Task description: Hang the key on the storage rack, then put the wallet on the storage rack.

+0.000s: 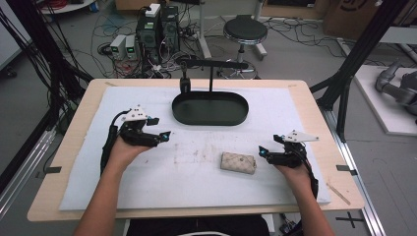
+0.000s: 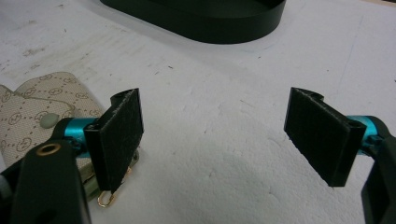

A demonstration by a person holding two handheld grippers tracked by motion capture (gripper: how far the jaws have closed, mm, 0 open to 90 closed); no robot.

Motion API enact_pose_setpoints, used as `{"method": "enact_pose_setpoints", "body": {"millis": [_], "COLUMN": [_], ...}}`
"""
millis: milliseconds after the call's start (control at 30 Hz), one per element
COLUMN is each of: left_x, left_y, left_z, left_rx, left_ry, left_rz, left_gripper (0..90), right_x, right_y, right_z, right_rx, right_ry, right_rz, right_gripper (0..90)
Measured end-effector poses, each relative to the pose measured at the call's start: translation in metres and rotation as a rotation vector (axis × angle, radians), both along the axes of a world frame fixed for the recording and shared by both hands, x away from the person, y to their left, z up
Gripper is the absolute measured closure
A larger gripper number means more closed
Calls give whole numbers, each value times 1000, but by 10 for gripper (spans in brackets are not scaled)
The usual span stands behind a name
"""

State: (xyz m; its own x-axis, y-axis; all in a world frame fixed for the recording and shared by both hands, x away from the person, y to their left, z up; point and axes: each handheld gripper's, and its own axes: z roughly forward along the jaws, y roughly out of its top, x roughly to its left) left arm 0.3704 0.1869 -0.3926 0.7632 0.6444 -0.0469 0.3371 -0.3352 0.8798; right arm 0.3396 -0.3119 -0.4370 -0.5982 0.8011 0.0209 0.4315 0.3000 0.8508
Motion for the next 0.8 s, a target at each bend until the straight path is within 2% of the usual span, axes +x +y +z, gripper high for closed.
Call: {"method": "enact_pose_setpoints", "body": {"millis": [100,200,400,800], "left_x": [-5,-10,-16,-14], "left_y": [4,8,14,19], "left_z": [-4,-8,-12,-15], "left_rx": [21,9,-9,-29], "left_ry": [7,5,6,16], "left_rz": [2,-14,-9,0], "left_gripper": [231,215,185,182], "right_x": [0,0,1,0], "right_y": [0,0,1,-2], "right_z": [0,0,-1,-1], "right_rx": [-1,-1,-7,-2], "right_ry": [0,4,4,2], "right_rz": [1,0,5,14], "right_gripper": [202,202,202,199]}}
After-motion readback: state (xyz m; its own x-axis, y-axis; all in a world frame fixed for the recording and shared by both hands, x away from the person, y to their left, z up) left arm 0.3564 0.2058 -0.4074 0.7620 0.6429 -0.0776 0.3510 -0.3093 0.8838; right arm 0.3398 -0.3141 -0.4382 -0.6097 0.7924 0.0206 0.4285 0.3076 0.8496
